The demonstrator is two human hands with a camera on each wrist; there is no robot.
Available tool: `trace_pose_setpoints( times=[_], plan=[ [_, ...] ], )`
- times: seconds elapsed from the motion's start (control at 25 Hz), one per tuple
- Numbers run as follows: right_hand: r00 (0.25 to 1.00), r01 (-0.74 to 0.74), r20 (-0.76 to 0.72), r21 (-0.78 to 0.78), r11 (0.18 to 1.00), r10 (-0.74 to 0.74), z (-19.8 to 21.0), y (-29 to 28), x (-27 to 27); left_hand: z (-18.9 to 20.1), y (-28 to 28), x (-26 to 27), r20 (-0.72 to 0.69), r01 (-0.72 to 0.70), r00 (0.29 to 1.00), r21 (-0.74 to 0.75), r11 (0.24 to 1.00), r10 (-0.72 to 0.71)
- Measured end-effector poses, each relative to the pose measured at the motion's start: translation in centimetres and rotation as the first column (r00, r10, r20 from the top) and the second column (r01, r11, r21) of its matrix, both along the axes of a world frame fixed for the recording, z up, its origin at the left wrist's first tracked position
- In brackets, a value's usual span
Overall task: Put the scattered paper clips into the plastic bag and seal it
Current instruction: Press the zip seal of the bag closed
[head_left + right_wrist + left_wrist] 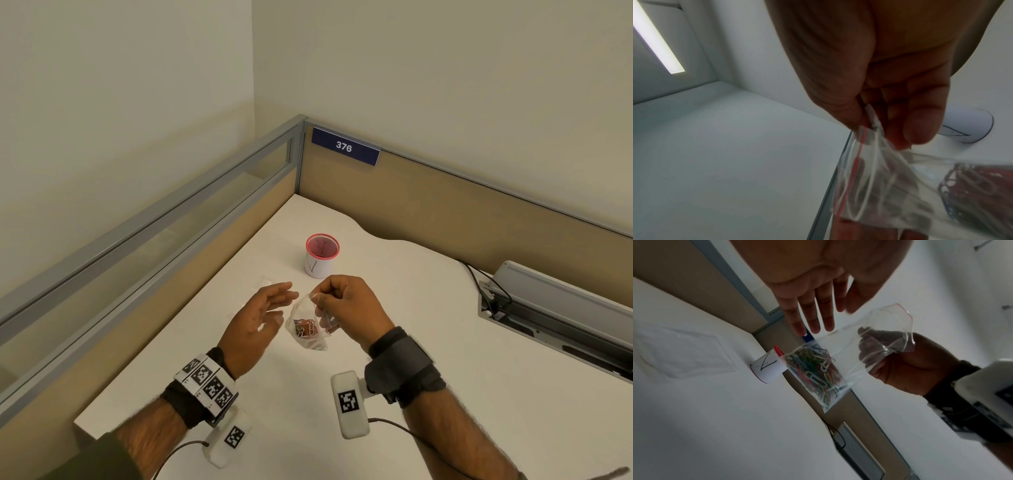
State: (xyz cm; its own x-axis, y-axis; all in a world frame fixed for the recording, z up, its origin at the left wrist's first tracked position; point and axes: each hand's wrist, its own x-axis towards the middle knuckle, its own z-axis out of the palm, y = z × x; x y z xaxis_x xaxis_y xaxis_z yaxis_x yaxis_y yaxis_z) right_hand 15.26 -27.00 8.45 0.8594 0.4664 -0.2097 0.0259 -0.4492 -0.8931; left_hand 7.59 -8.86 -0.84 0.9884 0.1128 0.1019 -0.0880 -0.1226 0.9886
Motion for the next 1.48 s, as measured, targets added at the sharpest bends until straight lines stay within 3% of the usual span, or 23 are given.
trace_pose_setpoints(
  times=[0.12, 0.32, 0.52, 0.68, 0.84, 1.0, 1.12, 1.24, 1.32, 1.48],
  plan=[
    [1.0, -0.023, -0.013, -0.01, 1.0, 0.023, -0.4, -0.2, -0.3, 0.1, -1.0, -0.2, 0.079, -0.003, 0.997, 0.182, 0.983, -0.011],
    [0.998, -0.036, 0.05, -0.122, 0.992, 0.042, -1.3, -0.5, -0.7, 0.6, -1.7, 0.2, 0.165, -0.071, 0.986, 0.228, 0.971, 0.034],
    [0.997, -0.053, 0.054, -0.119, 0.991, 0.059, -1.5, -1.0, -0.8, 1.3, -1.8, -0.6, 0.143, -0.112, 0.986, 0.173, 0.979, 0.087],
    [0.991, -0.071, 0.102, -0.156, 0.985, 0.087, -1.9, -0.8, -0.8, 2.3, -2.9, -0.6, 0.06, -0.14, 0.99, 0.352, 0.925, 0.127],
    [0.974, -0.101, 0.174, -0.227, 0.969, 0.142, -2.3, -1.0, -1.1, 2.8, -3.4, -0.2, 0.001, -0.161, 0.984, 0.422, 0.892, 0.177],
    [0.933, -0.095, 0.307, -0.288, 0.953, 0.186, -2.6, -1.7, -1.5, 3.3, -3.4, 0.2, -0.036, -0.168, 0.977, 0.473, 0.865, 0.21],
    [0.894, -0.205, 0.351, -0.232, 0.951, 0.278, -2.6, -2.7, -2.5, 3.7, -3.2, 0.5, -0.044, -0.192, 0.97, 0.463, 0.865, 0.239],
    [0.822, -0.328, 0.316, -0.416, 0.848, 0.473, -3.2, -3.4, -2.9, 3.9, -2.8, 0.7, -0.037, -0.194, 0.97, 0.464, 0.864, 0.238],
    [0.789, -0.305, 0.322, -0.534, 0.789, 0.523, -3.5, -3.5, -2.8, 4.0, -2.7, 0.8, -0.03, -0.198, 0.971, 0.466, 0.863, 0.239],
    [0.733, -0.218, 0.435, -0.578, 0.786, 0.523, -3.6, -3.2, -2.3, 4.1, -2.3, 0.8, -0.038, -0.205, 0.967, 0.475, 0.856, 0.252]
  ],
)
